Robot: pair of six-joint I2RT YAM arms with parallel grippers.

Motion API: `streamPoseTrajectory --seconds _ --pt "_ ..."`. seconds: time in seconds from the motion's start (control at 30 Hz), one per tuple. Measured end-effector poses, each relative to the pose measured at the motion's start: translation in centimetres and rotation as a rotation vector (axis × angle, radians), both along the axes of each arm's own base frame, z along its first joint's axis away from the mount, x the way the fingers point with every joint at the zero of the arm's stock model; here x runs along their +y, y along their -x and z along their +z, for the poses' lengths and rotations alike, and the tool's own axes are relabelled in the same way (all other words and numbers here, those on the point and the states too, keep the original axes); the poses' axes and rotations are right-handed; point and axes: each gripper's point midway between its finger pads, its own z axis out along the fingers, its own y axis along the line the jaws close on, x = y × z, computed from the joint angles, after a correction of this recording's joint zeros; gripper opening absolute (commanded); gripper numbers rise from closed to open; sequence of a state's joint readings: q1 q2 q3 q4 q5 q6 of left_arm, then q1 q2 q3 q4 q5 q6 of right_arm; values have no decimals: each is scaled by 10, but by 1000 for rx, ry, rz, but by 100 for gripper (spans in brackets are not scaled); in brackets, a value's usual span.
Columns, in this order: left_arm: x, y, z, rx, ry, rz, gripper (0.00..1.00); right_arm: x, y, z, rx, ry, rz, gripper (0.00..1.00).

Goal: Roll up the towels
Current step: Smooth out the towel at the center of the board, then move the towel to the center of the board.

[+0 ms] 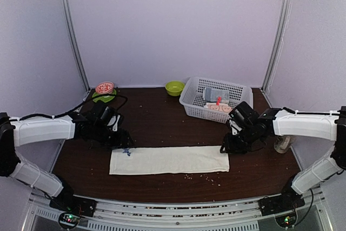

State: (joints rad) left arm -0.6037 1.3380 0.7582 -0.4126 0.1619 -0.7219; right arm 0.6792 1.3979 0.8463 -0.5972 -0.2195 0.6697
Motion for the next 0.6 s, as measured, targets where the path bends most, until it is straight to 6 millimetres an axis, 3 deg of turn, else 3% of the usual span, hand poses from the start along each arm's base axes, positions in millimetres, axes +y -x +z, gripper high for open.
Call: streamPoseTrajectory --seconds 0.13,0.27,0.37,0.43,0.6 --pt "9 -12 -10 16 -21 30 46 24 -11 6 -42 -56 11 34" --pt "19 -12 -41 85 -72 43 36 37 -20 -21 -12 -56 -12 31" --pt "28 -5 -61 125 -99 53 31 37 -24 -39 9 -33 -35 31" --pt "29 -8 -62 111 -93 62 30 32 -26 -48 19 -14 -54 31" --pt "28 -10 -62 82 -71 65 30 18 -44 -50 -4 -26 -113 30"
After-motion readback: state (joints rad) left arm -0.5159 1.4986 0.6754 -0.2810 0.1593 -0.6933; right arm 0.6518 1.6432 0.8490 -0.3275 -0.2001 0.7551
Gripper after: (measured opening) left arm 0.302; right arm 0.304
